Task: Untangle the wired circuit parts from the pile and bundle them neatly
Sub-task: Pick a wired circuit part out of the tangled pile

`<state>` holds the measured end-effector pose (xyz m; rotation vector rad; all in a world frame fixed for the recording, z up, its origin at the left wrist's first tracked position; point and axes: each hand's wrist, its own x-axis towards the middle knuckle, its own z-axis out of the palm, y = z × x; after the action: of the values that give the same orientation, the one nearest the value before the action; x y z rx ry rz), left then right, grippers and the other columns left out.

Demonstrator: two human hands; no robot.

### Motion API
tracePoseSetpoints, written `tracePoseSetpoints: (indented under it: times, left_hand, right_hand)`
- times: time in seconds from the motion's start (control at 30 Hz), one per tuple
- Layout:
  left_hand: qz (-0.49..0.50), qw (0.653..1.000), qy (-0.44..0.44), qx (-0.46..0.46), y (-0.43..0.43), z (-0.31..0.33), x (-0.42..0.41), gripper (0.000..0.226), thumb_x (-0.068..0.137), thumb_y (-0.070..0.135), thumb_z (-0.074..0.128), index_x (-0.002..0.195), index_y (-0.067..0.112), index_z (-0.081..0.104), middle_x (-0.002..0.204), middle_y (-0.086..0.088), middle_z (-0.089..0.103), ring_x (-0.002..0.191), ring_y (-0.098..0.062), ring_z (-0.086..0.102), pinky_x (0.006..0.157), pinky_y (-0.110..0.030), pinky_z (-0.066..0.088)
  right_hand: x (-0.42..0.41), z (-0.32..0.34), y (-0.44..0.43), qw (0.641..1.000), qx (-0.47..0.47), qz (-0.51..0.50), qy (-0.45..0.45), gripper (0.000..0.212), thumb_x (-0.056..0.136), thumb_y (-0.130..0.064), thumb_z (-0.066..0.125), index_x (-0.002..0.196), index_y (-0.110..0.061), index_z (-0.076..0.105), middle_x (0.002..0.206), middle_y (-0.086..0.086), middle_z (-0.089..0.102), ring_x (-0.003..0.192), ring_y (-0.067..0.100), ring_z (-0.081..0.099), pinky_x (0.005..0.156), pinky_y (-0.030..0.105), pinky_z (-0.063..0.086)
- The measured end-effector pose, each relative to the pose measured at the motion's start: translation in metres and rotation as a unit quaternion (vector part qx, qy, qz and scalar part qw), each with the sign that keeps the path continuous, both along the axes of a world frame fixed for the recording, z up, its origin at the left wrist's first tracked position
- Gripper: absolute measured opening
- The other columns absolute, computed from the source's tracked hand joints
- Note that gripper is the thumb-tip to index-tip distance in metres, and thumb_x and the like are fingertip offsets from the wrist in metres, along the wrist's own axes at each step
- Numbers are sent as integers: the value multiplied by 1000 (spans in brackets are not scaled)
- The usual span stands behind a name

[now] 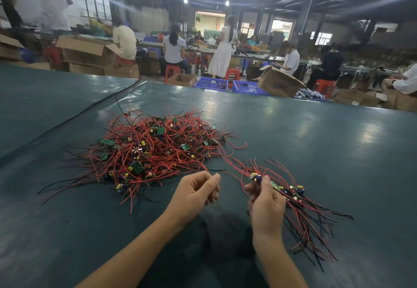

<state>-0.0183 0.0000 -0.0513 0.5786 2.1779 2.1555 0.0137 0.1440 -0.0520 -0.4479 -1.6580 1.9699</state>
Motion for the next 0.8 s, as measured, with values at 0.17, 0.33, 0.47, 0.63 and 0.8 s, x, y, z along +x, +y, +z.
tracePoseSetpoints:
  times: [0.17, 0.33, 0.47, 0.63, 0.8]
  left_hand:
    - [229, 884, 324, -246, -16, -5, -11, 3, 86, 17, 67, 84, 16, 68, 94, 6, 63, 90, -11, 57, 80, -22, 44]
    - [347, 795, 333, -370, -43, -3, -28, 27, 84, 27, 53, 105, 17, 65, 122, -4, 56, 115, -24, 51, 96, -36, 34]
    - [385, 799, 183, -424, -72, -2, -43, 32, 94, 32, 39, 116, 21, 59, 128, -4, 52, 119, -26, 46, 101, -45, 31]
    - [354, 801, 82, -476, -83, -6, -47, 42, 91, 17, 51, 133, 16, 48, 133, -12, 48, 118, -34, 40, 91, -46, 41]
    - [361, 758, 67, -539, -84, -5, -46, 56, 85, 20, 60, 138, 16, 43, 145, -17, 30, 126, -39, 30, 101, -46, 36]
  right_hand:
    - [-8, 1, 21, 982, -182, -11, -53, 49, 105, -39, 36, 77, -12, 65, 55, -5, 41, 33, 4, 23, 33, 17, 19]
    - [-10, 0, 23, 971, -235, 6, -50, 33, 105, -35, 40, 87, -17, 61, 56, -6, 41, 32, 5, 23, 32, 13, 19]
    - [-10, 0, 20, 978, -203, 11, -46, 26, 104, -29, 43, 88, -18, 61, 53, -8, 44, 34, 4, 27, 33, 16, 20]
    - [-9, -1, 19, 983, -178, 18, -47, 24, 103, -28, 46, 89, -18, 62, 55, -7, 46, 37, 4, 30, 35, 19, 21]
    - [-8, -1, 19, 984, -171, 20, -49, 22, 103, -27, 48, 90, -18, 63, 58, -6, 47, 37, 5, 31, 34, 19, 22]
